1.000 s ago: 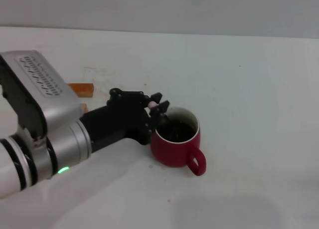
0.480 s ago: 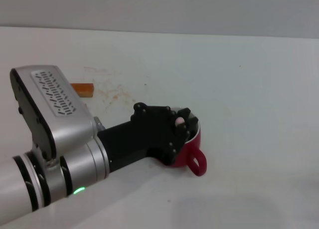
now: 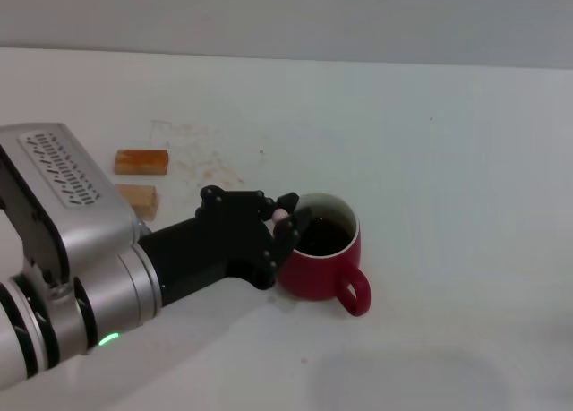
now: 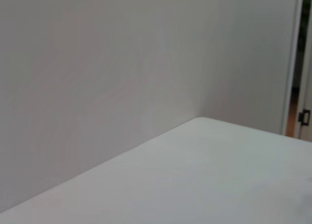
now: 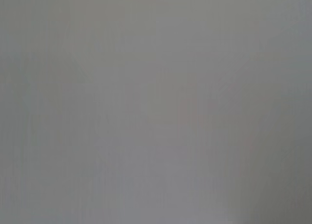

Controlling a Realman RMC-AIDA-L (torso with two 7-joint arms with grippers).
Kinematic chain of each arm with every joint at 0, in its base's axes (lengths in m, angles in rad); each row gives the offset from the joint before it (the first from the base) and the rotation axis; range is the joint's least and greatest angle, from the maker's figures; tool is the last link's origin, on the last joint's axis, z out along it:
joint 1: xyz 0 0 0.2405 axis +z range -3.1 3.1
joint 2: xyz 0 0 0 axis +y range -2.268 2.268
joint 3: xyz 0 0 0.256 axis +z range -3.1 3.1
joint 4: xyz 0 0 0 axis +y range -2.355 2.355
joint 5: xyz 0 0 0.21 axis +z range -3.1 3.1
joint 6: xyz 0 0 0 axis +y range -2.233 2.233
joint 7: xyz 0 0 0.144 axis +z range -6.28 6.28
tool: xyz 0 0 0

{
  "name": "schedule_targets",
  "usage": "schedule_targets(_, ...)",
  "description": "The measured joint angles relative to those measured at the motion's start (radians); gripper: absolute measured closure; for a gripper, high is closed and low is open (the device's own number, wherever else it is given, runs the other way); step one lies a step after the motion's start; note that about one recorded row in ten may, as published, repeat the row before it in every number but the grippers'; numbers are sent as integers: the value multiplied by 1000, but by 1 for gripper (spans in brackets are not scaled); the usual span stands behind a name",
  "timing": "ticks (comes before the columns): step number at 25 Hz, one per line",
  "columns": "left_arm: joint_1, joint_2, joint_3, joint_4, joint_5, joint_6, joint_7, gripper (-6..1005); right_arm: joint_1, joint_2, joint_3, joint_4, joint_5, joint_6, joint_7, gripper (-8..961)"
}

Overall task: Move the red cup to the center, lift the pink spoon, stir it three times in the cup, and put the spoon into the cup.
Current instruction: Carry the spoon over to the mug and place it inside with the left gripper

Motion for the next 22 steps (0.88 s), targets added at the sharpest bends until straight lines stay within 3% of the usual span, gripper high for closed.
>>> schedule_targets(4, 1, -2, -17, 9, 0, -11, 6, 855, -5, 0, -1, 1, -1, -5, 0, 952)
schedule_targets(9, -12, -23, -32, 32, 0, -13, 28, 855, -7, 0, 0, 0, -2, -6, 0, 952)
schedule_targets(18, -91, -68, -16, 75, 1, -6, 30, 855, -4, -2, 0, 1, -2, -6, 0, 953)
schedule_targets(22, -111, -73, 6, 73, 1, -6, 28, 855, -4, -2, 0, 2, -2, -6, 0, 953)
